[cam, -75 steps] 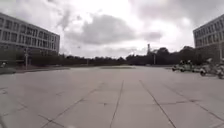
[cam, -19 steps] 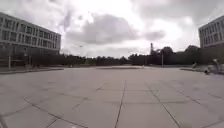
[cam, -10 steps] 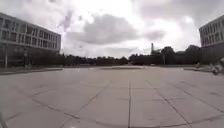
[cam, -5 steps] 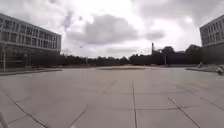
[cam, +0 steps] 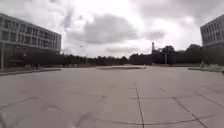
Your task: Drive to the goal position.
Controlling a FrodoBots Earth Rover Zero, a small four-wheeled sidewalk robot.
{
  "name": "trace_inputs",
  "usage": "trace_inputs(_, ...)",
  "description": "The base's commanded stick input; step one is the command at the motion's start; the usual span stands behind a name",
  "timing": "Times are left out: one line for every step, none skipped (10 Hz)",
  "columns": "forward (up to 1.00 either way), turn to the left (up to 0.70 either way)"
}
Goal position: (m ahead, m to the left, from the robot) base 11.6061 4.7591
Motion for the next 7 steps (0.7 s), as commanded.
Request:
trace_inputs(0.70, 0.00)
trace_inputs(0.70, 0.00)
trace_inputs(0.70, 0.00)
trace_inputs(0.70, 0.00)
trace_inputs(0.70, 0.00)
trace_inputs(0.70, 0.00)
trace_inputs(0.70, 0.00)
